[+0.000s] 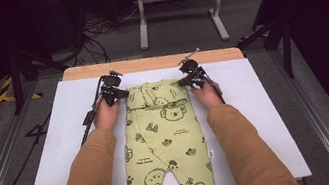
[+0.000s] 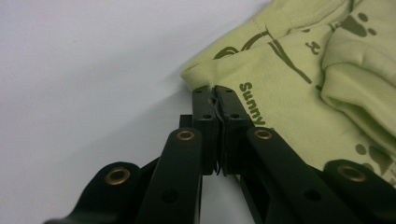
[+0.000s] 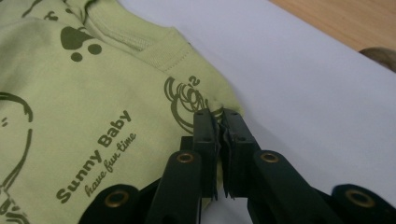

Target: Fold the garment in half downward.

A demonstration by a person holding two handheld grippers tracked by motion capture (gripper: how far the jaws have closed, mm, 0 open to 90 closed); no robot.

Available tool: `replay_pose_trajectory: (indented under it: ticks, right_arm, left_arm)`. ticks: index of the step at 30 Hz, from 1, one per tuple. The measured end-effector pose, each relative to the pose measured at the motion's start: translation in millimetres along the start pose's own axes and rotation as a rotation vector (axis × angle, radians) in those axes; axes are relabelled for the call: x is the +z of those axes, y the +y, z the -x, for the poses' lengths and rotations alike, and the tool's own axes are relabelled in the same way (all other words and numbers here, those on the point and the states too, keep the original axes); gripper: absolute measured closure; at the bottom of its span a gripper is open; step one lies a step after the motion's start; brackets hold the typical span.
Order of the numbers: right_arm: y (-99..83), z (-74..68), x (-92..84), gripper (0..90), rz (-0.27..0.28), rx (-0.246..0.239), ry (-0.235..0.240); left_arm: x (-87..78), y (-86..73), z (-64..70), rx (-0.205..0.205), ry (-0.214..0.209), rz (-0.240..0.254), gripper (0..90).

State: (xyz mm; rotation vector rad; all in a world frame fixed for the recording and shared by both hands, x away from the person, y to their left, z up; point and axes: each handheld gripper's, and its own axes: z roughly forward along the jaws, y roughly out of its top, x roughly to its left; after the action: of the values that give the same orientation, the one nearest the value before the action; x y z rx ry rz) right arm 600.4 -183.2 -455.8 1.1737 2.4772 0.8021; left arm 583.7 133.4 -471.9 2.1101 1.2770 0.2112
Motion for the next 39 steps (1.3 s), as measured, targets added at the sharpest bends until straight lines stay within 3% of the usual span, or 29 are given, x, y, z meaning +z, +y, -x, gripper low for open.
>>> replay_pose_trajectory:
  ticks: [3,10,20,25,31,39]
  right_arm:
    - [2.6,-0.9,-7.5,85.9,0.022,-0.017,-0.007]
    - [9.8,-3.7,-27.2,86.6,0.108,-0.059,-0.021]
    - [26.1,2.3,-53.8,86.8,0.177,-0.057,-0.041]
    - [33.2,3.1,-64.4,86.8,0.225,-0.053,-0.048]
    - [39.6,3.5,-74.0,86.8,0.263,-0.053,-0.061]
    - [49.4,5.5,-83.0,86.8,0.290,-0.062,-0.082]
  left_arm:
    - [-9.8,2.2,0.3,0.007,-0.024,0.044,87.6]
    - [-28.6,10.3,0.2,0.026,-0.029,0.108,87.9]
    - [-53.8,24.9,5.9,0.090,-0.023,0.234,87.8]
    - [-64.1,32.5,5.2,0.108,-0.003,0.267,87.8]
    - [-69.1,40.0,5.7,0.093,0.001,0.277,87.8]
    - [-77.0,50.7,7.4,0.110,0.026,0.305,87.8]
